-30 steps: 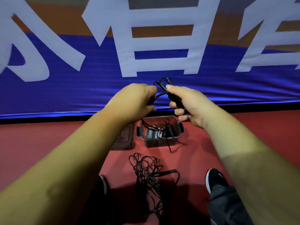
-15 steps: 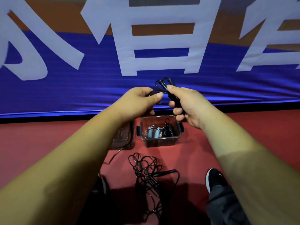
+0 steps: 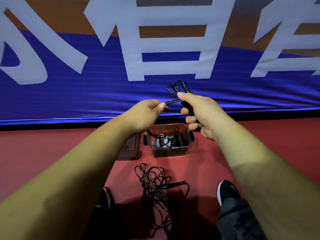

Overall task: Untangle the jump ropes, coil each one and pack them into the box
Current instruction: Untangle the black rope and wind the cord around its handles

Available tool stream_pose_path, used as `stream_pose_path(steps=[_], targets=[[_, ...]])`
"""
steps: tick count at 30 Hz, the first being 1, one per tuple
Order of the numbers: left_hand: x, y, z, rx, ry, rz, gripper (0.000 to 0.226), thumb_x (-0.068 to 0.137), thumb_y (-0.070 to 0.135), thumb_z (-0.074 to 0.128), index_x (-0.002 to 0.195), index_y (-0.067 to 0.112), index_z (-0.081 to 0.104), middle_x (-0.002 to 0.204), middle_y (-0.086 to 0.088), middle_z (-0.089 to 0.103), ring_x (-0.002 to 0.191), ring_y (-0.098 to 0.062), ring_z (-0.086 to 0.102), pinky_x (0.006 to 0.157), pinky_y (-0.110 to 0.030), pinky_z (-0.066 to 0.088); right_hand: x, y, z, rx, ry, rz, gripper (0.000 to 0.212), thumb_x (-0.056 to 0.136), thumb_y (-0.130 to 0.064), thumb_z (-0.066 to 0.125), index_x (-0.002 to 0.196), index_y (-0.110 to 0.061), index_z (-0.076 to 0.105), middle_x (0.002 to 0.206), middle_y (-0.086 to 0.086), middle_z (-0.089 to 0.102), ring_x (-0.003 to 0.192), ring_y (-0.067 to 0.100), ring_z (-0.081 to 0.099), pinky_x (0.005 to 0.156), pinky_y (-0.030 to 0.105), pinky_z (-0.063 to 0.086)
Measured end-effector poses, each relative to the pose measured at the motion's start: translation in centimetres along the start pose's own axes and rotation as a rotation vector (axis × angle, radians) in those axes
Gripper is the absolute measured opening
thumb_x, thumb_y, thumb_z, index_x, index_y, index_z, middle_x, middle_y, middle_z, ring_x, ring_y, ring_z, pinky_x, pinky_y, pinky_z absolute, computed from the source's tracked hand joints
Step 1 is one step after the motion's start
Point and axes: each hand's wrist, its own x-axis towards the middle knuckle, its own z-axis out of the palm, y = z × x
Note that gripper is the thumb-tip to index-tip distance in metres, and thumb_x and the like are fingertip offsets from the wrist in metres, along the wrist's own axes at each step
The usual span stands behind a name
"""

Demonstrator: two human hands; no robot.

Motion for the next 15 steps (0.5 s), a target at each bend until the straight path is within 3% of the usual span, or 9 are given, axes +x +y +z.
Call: stream_pose_path(steps=[3, 5, 7, 9, 10, 12, 13, 15], targets=[[0.4, -0.3, 0.6, -0.357, -0.089, -0.051, 0.036, 0.113, 0.032, 0.043, 0.12, 0.015, 0.074, 0.071, 0.003, 0.058, 0.073, -0.017, 0.047, 0.079, -0.04, 0.053, 0.2, -0.2, -0.3, 0.121, 0.021, 0.056, 0.027, 0.091, -0.044, 0.078, 0.097, -0.024, 0.061, 0.068, -0.002, 0.053, 0.046, 0.009, 0.027, 0.038, 0.021, 0.02], [0.5, -0.2, 0.6, -0.807, -0.225, -0.085, 0.042, 0.112, 0.033, 0.044, 0.121, 0.003, 0.071, 0.073, 0.003, 0.046, 0.071, -0.014, 0.047, 0.091, -0.042, 0.057, 0.4, -0.5, -0.5, 0.248, 0.001, 0.103, 0.031, 0.09, -0.045, 0.078, 0.098, -0.024, 0.056, 0.065, -0.004, 0.052, 0.043, 0.007, 0.026, 0.035, 0.02, 0.019], [0.4, -0.1, 0.3, -1.159, -0.318, -0.105, 0.049, 0.108, 0.042, 0.046, 0.12, 0.0, 0.069, 0.075, 0.003, 0.04, 0.069, -0.013, 0.05, 0.093, -0.044, 0.06, 0.4, -1.0, -0.8, 0.359, -0.062, 0.14, 0.032, 0.092, -0.047, 0.075, 0.098, -0.025, 0.052, 0.065, -0.006, 0.049, 0.042, 0.006, 0.025, 0.033, 0.018, 0.019], [0.4, -0.2, 0.1, -1.345, -0.382, -0.1, 0.048, 0.106, 0.043, 0.048, 0.119, 0.003, 0.071, 0.073, 0.006, 0.035, 0.061, -0.008, 0.047, 0.081, -0.039, 0.063, 0.2, -1.2, -0.9, 0.442, -0.127, 0.172, 0.031, 0.093, -0.048, 0.072, 0.092, -0.025, 0.052, 0.065, -0.008, 0.047, 0.04, 0.004, 0.027, 0.032, 0.017, 0.02], [0.4, -0.3, 0.1, -1.382, -0.423, -0.082, 0.046, 0.106, 0.042, 0.047, 0.122, 0.005, 0.071, 0.073, 0.009, 0.033, 0.054, -0.005, 0.041, 0.068, -0.03, 0.062, 0.1, -1.2, -0.9, 0.474, -0.15, 0.188, 0.032, 0.093, -0.049, 0.072, 0.09, -0.025, 0.051, 0.065, -0.009, 0.047, 0.04, 0.004, 0.028, 0.032, 0.016, 0.022], [0.5, -0.6, 0.2, -1.408, -0.524, -0.045, 0.044, 0.109, 0.04, 0.042, 0.13, 0.01, 0.067, 0.071, 0.008, 0.03, 0.041, -0.003, 0.026, 0.041, -0.016, 0.04, 0.2, -1.0, -0.8, 0.526, -0.163, 0.22, 0.033, 0.093, -0.051, 0.072, 0.089, -0.025, 0.052, 0.065, -0.01, 0.048, 0.04, 0.003, 0.031, 0.033, 0.016, 0.025], [0.5, -0.6, 0.4, -1.415, -0.557, -0.035, 0.043, 0.11, 0.038, 0.04, 0.134, 0.011, 0.065, 0.07, 0.008, 0.03, 0.039, -0.004, 0.022, 0.035, -0.017, 0.028, 0.2, -0.9, -0.8, 0.551, -0.157, 0.233, 0.033, 0.093, -0.052, 0.072, 0.088, -0.025, 0.053, 0.065, -0.011, 0.049, 0.04, 0.003, 0.033, 0.033, 0.016, 0.027], [0.6, -0.3, 0.7, -1.393, -0.549, -0.013, 0.042, 0.11, 0.033, 0.038, 0.139, 0.012, 0.061, 0.069, 0.008, 0.032, 0.042, -0.006, 0.017, 0.037, -0.021, 0.015, 0.3, -0.8, -0.8, 0.579, -0.13, 0.246, 0.034, 0.093, -0.054, 0.072, 0.086, -0.025, 0.056, 0.066, -0.012, 0.052, 0.04, 0.002, 0.036, 0.034, 0.016, 0.029]])
